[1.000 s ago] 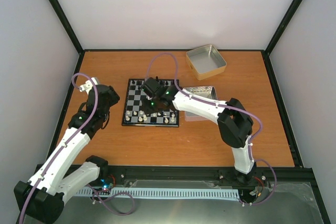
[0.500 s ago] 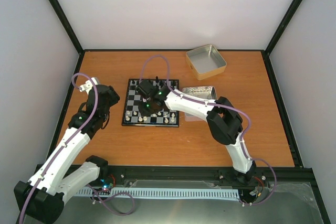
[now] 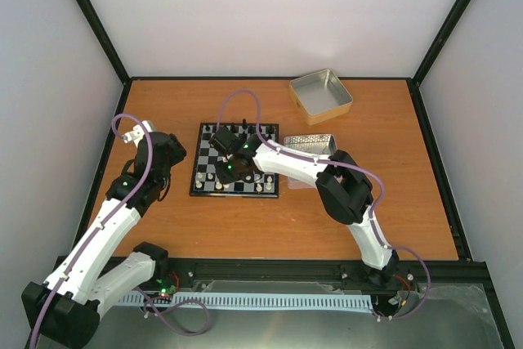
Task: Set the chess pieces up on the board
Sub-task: Adjust the chess piece on the chessboard.
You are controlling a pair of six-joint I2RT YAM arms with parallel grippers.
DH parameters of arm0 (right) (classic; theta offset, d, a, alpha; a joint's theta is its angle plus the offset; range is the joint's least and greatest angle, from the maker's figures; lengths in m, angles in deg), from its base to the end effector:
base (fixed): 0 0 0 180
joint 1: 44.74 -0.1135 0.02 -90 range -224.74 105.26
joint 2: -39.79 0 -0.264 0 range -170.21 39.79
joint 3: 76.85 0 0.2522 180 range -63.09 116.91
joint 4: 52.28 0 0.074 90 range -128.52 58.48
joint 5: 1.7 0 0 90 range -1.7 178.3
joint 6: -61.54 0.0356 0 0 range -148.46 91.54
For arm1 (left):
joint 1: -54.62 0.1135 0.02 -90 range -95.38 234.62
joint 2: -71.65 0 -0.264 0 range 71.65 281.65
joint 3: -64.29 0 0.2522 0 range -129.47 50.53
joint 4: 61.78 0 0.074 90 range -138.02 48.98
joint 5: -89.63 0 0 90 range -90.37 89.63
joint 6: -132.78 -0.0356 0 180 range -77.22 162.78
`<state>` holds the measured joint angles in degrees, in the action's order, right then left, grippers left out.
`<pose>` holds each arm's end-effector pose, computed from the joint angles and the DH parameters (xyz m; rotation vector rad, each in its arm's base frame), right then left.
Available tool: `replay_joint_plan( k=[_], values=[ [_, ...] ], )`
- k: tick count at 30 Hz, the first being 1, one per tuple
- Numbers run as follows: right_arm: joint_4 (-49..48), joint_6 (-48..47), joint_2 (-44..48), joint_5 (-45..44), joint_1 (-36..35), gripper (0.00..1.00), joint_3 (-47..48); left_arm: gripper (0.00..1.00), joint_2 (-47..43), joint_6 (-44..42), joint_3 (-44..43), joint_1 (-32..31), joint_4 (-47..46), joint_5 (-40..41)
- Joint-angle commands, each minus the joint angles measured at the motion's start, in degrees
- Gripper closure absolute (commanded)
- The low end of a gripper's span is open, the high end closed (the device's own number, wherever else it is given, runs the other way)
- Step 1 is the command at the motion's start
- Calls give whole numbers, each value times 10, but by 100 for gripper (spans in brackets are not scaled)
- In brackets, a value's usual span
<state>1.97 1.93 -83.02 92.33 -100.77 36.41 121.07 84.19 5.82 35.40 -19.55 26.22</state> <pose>0.2550 0.3830 0.1953 -0.6458 2.7345 0.5197 0.1808 -0.0462 0.2958 -0.6575 1.9790 -0.1428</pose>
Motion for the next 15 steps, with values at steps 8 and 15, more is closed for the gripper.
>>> replay_joint_plan(
  k=[8, 15],
  values=[
    [41, 1, -4, -21, -7, 82, 11, 31, -2, -11, -3, 2, -9, 4],
    [51, -2, 2, -16, -7, 82, 10, 31, 0, -11, -4, 2, -10, 2]
  ],
)
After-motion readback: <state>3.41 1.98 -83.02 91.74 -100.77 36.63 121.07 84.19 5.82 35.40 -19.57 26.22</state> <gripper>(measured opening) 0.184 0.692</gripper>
